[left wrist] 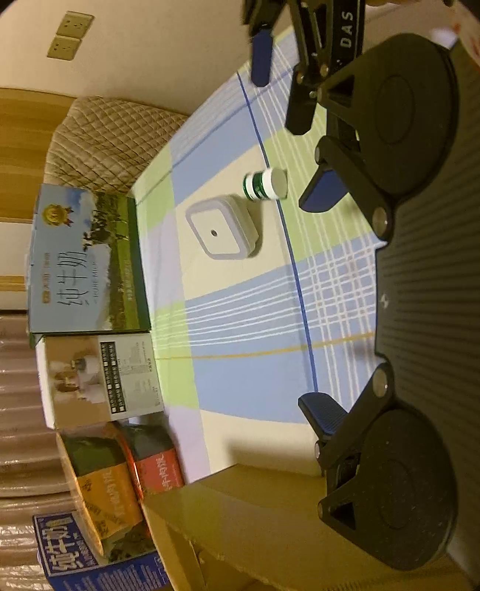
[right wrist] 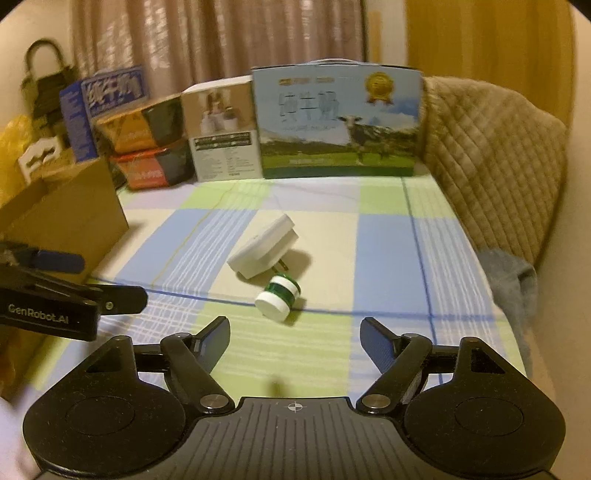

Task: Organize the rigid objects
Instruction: 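Grasp the green lip balm tin with the right tool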

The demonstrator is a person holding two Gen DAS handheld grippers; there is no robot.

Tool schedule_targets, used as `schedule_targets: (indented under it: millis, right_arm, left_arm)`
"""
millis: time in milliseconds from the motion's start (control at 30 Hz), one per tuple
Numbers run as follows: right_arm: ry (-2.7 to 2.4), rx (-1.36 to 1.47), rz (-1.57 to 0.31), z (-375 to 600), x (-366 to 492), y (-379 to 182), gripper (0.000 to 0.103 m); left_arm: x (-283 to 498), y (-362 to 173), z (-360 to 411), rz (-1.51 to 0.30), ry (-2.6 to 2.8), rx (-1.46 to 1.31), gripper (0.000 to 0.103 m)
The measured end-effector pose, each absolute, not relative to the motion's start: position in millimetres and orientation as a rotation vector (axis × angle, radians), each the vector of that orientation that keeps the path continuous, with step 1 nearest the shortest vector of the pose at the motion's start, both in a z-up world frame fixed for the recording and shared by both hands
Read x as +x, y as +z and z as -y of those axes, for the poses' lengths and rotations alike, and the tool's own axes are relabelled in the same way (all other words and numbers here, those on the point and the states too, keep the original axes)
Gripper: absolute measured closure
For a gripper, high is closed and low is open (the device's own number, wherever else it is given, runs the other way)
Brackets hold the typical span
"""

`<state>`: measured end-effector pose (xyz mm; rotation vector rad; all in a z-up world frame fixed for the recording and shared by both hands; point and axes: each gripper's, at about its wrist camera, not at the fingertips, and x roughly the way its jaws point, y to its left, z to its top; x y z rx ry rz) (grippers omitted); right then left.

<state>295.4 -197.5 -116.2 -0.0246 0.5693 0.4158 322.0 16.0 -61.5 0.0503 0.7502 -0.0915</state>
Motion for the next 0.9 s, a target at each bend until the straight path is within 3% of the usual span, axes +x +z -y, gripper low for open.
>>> schedule_targets:
  millis: [233, 500, 600, 700, 900]
  right_arm:
    - [0.490, -0.211, -0.529, 172, 330, -141, 0.045]
    - [0.490, -0.382, -0.512, 157, 357, -161, 0.053]
    - [0.513, -0.354, -0.516, 159, 364, -164, 0.058]
    - [0.519, -0.292, -0.537, 163, 370, -160, 0.071]
    - [0.494, -0.203, -0.571, 169, 367, -149, 0.074]
  left_arm:
    - [344, -76, -17, -0.769, -0.101, 0.057, 0.001]
    - [358, -81, -15, -0.777, -0.113, 0.045, 0.001]
    - [358, -82, -15, -0.782, -0.119, 0.030, 0.001]
    - [358, -82, -15, -0.784, -0.121, 0.030, 0.001]
    - [359, -87, -14, -0.801, -0.127, 0.028, 0.001]
